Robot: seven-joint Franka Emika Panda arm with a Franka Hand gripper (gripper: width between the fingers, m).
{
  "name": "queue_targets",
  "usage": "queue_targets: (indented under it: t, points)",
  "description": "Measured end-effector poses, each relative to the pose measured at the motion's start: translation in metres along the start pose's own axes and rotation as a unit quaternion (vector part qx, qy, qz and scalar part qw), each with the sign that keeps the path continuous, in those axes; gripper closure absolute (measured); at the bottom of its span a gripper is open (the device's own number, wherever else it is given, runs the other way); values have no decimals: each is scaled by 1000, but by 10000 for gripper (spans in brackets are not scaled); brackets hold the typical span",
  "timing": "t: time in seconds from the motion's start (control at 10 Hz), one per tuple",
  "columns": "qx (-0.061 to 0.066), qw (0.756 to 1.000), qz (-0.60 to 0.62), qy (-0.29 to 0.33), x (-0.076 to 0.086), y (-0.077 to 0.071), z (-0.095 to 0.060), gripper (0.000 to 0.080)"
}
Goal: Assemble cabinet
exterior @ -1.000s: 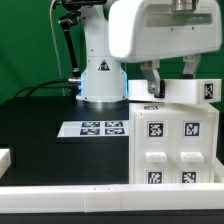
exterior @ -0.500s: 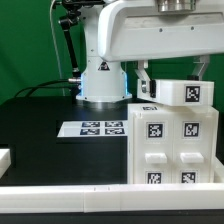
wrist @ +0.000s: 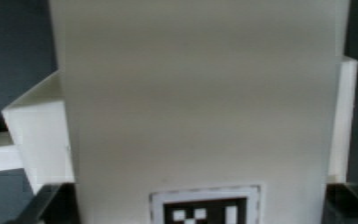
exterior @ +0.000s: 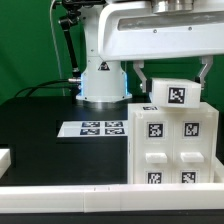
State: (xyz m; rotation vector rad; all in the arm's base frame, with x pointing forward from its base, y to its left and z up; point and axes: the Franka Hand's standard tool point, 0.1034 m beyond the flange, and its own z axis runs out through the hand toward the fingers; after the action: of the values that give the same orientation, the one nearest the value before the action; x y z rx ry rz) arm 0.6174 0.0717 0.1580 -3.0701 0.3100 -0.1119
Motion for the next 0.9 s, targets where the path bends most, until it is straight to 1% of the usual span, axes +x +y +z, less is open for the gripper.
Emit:
queue_targets:
  t: [0.1, 0.3, 0.5, 0.7, 0.9]
  points:
    - [1, 997, 72, -1, -1, -1, 0, 241]
    - [8, 985, 171, -4, -2, -2, 1, 240]
    - [12, 966, 260, -2, -2, -4, 1, 240]
    - [12, 953, 303, -3, -2, -4, 1, 240]
    - [12, 928, 373, -4, -2, -5, 2, 240]
